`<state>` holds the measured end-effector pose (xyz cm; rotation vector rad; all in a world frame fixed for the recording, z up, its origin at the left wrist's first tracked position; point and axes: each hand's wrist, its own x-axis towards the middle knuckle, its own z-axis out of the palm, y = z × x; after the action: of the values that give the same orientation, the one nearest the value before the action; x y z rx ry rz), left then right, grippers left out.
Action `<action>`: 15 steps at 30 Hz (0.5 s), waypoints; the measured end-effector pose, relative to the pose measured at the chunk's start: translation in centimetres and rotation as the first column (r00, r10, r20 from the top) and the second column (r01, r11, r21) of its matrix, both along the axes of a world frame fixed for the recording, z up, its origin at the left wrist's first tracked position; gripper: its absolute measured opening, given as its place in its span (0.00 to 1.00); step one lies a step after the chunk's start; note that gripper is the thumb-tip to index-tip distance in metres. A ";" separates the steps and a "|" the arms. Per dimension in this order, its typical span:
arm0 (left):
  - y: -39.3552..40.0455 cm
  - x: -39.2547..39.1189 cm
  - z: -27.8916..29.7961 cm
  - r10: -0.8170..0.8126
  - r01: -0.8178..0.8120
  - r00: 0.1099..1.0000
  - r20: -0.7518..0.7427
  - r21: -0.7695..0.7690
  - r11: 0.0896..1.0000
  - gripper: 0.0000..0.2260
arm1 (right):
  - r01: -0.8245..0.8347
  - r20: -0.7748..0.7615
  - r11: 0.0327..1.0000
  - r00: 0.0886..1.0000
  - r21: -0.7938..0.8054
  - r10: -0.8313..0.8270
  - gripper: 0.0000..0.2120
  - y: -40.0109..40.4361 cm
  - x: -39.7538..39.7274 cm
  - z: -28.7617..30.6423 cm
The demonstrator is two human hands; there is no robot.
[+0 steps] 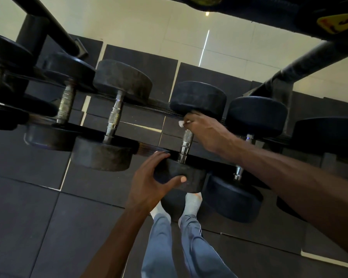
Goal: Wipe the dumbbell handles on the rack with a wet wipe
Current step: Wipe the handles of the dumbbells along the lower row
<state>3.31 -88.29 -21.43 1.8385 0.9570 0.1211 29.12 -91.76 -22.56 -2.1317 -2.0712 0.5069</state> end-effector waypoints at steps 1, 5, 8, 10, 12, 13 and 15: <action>0.0 0.0 0.0 0.004 -0.004 1.000 0.000 -0.003 1.000 0.36 | 0.014 0.069 1.000 0.997 0.025 -0.016 0.15 -0.4 -0.5 0.2; 0.0 0.0 0.0 0.025 -0.025 1.000 -0.003 0.002 1.000 0.36 | 0.401 -0.129 0.907 0.913 0.125 -0.386 0.10 -2.6 -3.1 -1.3; -0.1 0.0 0.0 0.026 -0.026 1.000 -0.010 -0.002 1.000 0.37 | 0.858 -0.508 0.513 0.456 0.031 -0.731 0.06 -1.7 -4.7 -1.8; 0.0 0.0 0.1 0.024 -0.024 1.000 -0.014 -0.004 1.000 0.37 | 0.961 -0.647 0.152 -0.035 -0.232 -0.762 0.05 -0.2 -4.8 -2.3; 0.0 0.0 0.2 0.018 -0.018 0.999 -0.028 0.009 1.000 0.36 | 0.835 -0.670 -0.067 -0.483 -0.546 -0.564 0.05 1.1 -4.3 -2.6; 0.0 0.0 0.3 0.014 -0.013 0.999 -0.041 0.018 1.000 0.36 | 0.774 -0.656 -0.084 -0.583 -0.627 -0.479 0.08 1.3 -4.0 -2.9; 0.0 0.1 0.4 0.007 -0.005 0.998 -0.056 0.031 1.000 0.36 | 0.736 -0.642 -0.047 -0.618 -0.675 -0.454 0.09 1.1 -3.9 -3.1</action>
<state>3.38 -88.27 -21.04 1.8761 1.0045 0.0884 25.18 -90.67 -25.68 -1.5743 0.5284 0.7492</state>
